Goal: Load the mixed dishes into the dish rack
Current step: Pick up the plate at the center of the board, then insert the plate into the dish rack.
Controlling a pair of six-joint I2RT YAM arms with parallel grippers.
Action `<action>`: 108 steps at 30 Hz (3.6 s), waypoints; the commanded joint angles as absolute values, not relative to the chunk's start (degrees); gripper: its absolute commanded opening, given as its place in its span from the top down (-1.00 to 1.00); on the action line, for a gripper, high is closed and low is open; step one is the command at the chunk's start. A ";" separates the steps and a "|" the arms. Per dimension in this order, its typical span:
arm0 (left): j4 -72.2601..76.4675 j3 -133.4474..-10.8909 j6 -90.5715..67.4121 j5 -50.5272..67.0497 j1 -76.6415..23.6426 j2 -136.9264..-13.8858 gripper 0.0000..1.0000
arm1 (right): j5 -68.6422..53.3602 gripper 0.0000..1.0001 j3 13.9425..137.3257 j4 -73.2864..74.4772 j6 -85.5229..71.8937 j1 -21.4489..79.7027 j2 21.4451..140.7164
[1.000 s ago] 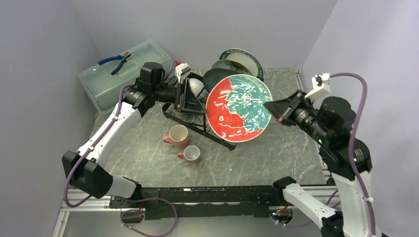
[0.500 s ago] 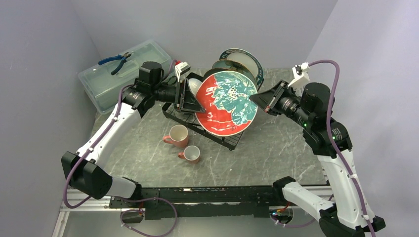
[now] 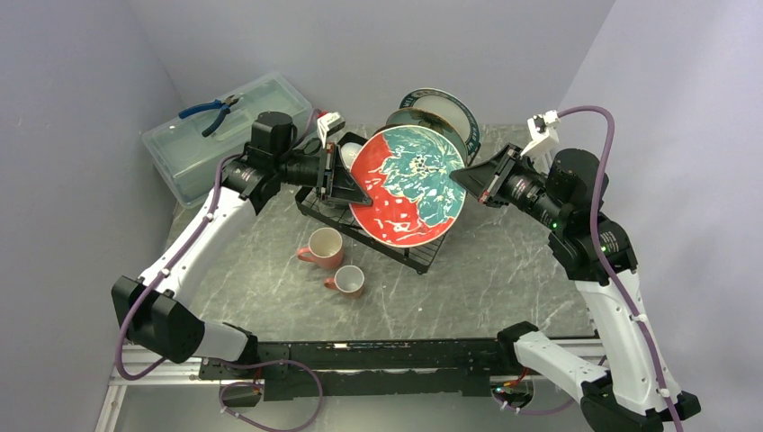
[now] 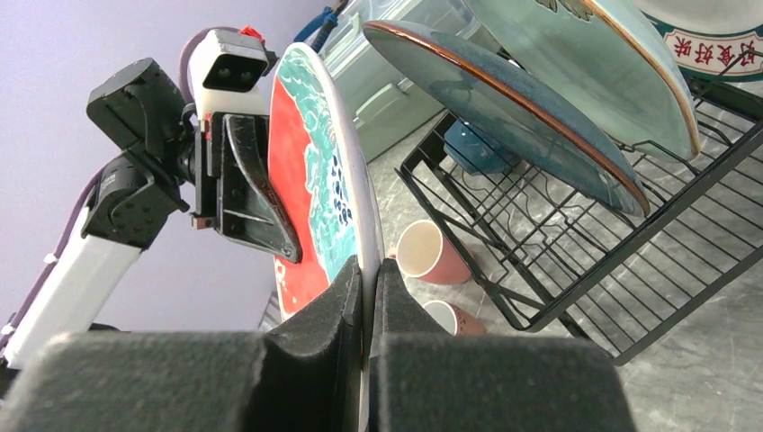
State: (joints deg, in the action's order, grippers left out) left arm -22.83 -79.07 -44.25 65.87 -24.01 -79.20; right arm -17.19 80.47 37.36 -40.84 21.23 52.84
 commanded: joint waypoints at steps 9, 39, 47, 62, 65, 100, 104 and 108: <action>-14.67 -77.54 -45.01 65.19 -23.82 -74.40 1.00 | -20.83 0.31 79.26 26.35 -41.32 21.45 51.73; -20.08 -80.07 -40.09 60.72 -23.51 -72.13 1.00 | -15.54 0.18 77.74 35.12 -34.05 21.44 56.22; -18.90 -79.94 -41.27 61.07 -23.38 -71.50 1.00 | -16.18 0.17 75.26 34.90 -33.87 21.32 55.72; -18.18 -78.84 -41.55 61.96 -23.38 -71.10 1.00 | -25.81 0.58 69.85 23.91 -38.92 21.35 55.11; -17.59 -78.43 -41.76 62.05 -23.38 -71.31 1.00 | -27.07 0.80 69.32 22.41 -39.88 21.34 54.79; -46.77 -85.76 -18.88 34.28 -21.29 -70.74 -0.59 | -19.86 1.00 95.60 24.51 -4.08 21.42 61.11; -47.67 -84.08 -18.19 32.33 -21.18 -69.63 -0.59 | -21.51 1.00 92.63 18.42 3.39 21.45 60.38; -47.63 -81.83 -18.73 31.90 -21.09 -68.77 -0.60 | -23.41 1.00 91.24 15.55 9.09 21.52 59.99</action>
State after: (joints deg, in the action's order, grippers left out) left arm -47.03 -83.44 -20.16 33.71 -21.39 -70.57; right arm -19.99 90.50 33.89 1.34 21.47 62.54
